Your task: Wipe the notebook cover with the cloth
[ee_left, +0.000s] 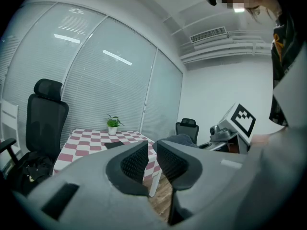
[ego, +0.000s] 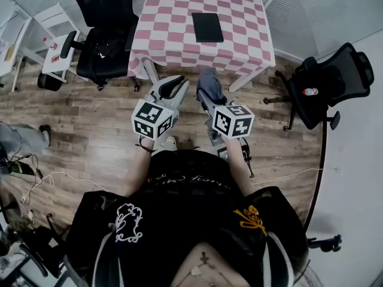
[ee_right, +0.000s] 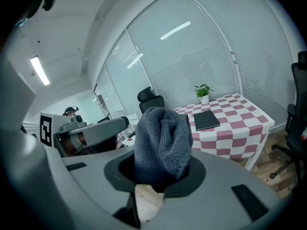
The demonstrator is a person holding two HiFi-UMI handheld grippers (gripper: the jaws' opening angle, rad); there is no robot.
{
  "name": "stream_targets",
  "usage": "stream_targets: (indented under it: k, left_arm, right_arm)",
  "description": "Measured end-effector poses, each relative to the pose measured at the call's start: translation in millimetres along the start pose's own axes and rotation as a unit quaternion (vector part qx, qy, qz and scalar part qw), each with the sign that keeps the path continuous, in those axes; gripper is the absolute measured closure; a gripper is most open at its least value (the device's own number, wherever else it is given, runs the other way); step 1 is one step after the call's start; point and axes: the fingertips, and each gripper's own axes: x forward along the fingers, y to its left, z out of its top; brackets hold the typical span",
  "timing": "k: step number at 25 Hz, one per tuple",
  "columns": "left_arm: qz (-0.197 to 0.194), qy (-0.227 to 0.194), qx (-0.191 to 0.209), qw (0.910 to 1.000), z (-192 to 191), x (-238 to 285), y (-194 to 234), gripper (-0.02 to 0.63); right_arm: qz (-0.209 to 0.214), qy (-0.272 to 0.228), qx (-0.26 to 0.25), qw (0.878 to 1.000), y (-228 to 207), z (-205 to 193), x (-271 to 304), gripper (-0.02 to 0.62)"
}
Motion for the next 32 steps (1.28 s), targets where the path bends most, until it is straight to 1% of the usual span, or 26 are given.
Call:
stream_targets:
  k: [6, 10, 14, 18, 23, 27, 32]
  left_arm:
    - [-0.007, -0.001, 0.004, 1.0, 3, -1, 23, 0.558]
    - [-0.013, 0.005, 0.003, 0.9999, 0, -3, 37, 0.557]
    - [-0.017, 0.016, -0.007, 0.9997, -11, -3, 49, 0.558]
    - [-0.019, 0.021, -0.021, 0.9994, -17, 7, 56, 0.558]
    - [-0.012, 0.028, -0.024, 0.9992, -22, 33, 65, 0.558]
    - [0.012, 0.038, -0.023, 0.9989, -26, 62, 80, 0.554]
    - [0.045, 0.047, -0.019, 0.9977, -16, 122, 103, 0.499]
  right_arm:
    - [-0.012, -0.002, 0.006, 1.0, 3, 6, 18, 0.514]
    - [-0.028, -0.005, 0.01, 1.0, 0, 6, 25, 0.514]
    - [-0.052, 0.002, 0.016, 0.999, -8, 1, 28, 0.514]
    - [-0.064, 0.016, 0.015, 0.998, -21, 1, 31, 0.514]
    - [-0.065, 0.019, 0.018, 0.998, -49, 10, 41, 0.514]
    - [-0.054, 0.025, 0.018, 0.998, -85, 23, 57, 0.514]
    - [-0.039, 0.032, 0.01, 0.999, -148, 65, 81, 0.514]
